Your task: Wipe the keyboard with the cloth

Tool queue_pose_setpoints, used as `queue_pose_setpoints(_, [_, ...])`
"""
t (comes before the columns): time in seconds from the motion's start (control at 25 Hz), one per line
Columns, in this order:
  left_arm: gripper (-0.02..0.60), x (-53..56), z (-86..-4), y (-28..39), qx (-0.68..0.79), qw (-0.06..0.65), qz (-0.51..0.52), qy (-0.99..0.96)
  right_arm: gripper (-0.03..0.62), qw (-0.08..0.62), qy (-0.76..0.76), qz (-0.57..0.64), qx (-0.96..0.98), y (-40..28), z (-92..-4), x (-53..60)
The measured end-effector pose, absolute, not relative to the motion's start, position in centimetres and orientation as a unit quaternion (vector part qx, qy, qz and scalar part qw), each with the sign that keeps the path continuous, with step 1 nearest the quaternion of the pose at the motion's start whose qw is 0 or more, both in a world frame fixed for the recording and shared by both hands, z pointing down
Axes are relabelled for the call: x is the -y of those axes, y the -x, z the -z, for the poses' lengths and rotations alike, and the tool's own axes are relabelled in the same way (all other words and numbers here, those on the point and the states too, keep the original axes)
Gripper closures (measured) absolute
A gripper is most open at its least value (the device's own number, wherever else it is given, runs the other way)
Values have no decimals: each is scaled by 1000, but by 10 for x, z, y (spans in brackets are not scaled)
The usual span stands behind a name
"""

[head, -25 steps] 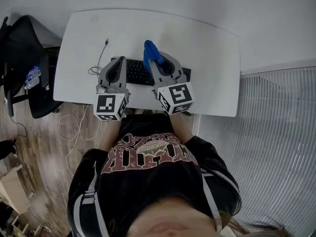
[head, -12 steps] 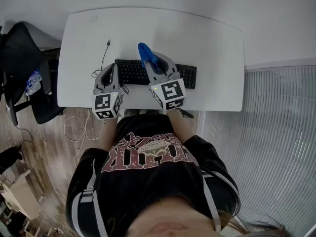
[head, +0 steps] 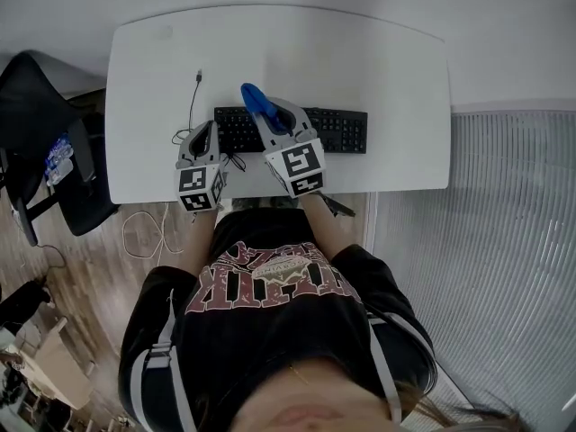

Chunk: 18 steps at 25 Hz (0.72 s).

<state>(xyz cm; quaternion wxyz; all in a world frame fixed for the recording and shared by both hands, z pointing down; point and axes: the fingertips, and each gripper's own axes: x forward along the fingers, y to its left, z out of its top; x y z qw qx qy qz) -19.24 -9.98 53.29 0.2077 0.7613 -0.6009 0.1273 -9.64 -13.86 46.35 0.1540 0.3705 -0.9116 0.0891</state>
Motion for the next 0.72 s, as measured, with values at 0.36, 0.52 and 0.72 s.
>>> queue_pose_setpoints(0.36, [552, 97, -580, 196, 571, 257, -150, -765, 530, 211, -362, -100, 903, 129, -507, 141])
queue_pose_setpoints(0.52, [552, 94, -595, 201, 564, 272, -163, -762, 530, 258, -349, -84, 897, 141, -529, 139])
queue_pose_setpoints(0.72, [552, 93, -613, 206, 549, 287, -179, -764, 530, 311, -325, -66, 891, 158, -558, 135])
